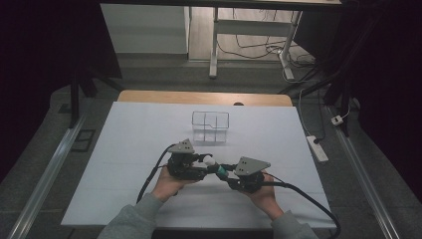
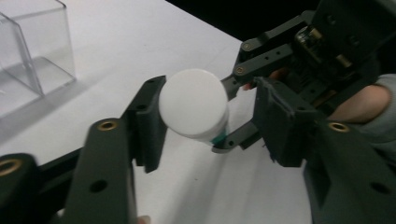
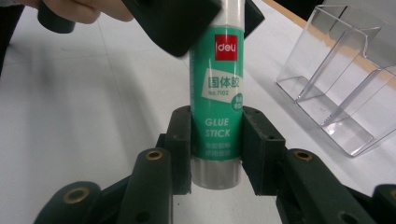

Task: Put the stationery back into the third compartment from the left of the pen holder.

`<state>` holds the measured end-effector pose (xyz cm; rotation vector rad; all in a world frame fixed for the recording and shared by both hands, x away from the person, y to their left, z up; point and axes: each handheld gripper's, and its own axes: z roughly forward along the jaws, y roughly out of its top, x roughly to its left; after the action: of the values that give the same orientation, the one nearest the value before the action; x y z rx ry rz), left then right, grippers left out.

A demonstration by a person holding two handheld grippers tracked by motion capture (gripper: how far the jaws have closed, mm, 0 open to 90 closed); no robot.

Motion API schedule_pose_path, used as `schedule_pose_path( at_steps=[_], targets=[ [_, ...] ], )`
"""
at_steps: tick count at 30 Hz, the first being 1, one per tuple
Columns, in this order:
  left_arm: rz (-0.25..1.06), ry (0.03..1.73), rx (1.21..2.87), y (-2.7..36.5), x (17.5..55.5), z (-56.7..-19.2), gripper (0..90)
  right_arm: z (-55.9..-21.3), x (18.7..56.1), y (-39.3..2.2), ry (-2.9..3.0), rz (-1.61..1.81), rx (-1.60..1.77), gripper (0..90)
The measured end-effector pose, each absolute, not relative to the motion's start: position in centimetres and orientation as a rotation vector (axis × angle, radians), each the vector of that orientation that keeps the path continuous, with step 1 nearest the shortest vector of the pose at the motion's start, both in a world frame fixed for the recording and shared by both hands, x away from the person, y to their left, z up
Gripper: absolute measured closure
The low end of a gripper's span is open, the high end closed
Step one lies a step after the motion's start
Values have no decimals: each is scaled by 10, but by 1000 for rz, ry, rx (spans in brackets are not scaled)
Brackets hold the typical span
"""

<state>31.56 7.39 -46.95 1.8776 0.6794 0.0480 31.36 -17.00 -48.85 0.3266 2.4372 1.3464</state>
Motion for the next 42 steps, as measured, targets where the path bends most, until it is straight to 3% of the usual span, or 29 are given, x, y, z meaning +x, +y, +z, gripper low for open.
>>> schedule_pose_path(
  at_steps=[2,5,26,36,42],
  targets=[
    [49,680,1859,75,317,-469,587,-488,313,-170,2439,1352,327,656],
    [26,671,1855,76,318,-469,623,-488,313,-170,2438,1359,330,656],
    [48,621,1892,74,316,-468,641,-491,314,-168,2448,1347,314,646],
    [117,680,1861,94,325,-455,641,-483,318,-187,2416,1365,465,464],
    [121,707,1817,103,334,-443,641,-484,317,-210,2394,1365,540,434]
  ],
)
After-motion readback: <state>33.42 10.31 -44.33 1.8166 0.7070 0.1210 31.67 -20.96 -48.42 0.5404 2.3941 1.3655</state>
